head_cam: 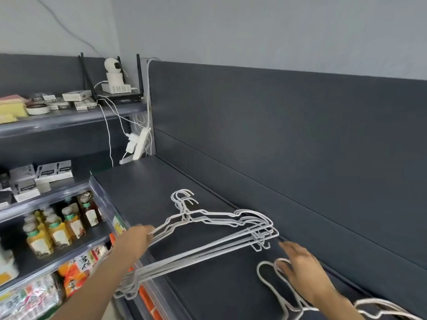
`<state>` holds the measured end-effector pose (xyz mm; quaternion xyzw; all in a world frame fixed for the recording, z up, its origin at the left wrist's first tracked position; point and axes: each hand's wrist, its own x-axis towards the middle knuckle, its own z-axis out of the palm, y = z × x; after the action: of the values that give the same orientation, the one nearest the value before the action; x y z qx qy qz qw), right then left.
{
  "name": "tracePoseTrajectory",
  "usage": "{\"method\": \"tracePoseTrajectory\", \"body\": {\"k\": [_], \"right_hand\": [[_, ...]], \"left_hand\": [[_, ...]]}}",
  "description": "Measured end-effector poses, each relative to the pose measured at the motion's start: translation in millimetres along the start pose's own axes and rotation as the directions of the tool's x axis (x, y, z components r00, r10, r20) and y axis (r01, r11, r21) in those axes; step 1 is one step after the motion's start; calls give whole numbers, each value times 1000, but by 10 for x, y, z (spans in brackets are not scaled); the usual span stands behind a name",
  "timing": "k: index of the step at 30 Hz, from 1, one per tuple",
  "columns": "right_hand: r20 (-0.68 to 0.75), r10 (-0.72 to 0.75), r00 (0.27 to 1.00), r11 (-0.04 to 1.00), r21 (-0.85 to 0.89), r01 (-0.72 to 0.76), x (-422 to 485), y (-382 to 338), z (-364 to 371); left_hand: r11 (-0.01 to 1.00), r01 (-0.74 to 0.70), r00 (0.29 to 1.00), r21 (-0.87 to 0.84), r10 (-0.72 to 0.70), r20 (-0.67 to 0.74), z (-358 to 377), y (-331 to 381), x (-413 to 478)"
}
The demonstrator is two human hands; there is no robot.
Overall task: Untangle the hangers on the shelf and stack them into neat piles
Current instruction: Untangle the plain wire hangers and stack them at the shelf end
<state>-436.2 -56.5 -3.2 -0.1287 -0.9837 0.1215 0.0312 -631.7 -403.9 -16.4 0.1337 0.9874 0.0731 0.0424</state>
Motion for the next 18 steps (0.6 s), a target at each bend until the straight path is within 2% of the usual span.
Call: {"method": "tracePoseTrajectory", "body": {"k": [5,11,18], "right_hand": [[17,20,1000,1000,-6,-20,-72,49,106],[8,15,1000,1000,-9,-15,-114,-14,126],[-4,35,999,999,-14,-35,-311,-2,24]], "left_hand": [[985,-9,998,173,20,-66,43,36,0],[983,20,999,181,-11,-48,4,225,-57],[967,-225,959,116,241,-146,13,899,-296]]}}
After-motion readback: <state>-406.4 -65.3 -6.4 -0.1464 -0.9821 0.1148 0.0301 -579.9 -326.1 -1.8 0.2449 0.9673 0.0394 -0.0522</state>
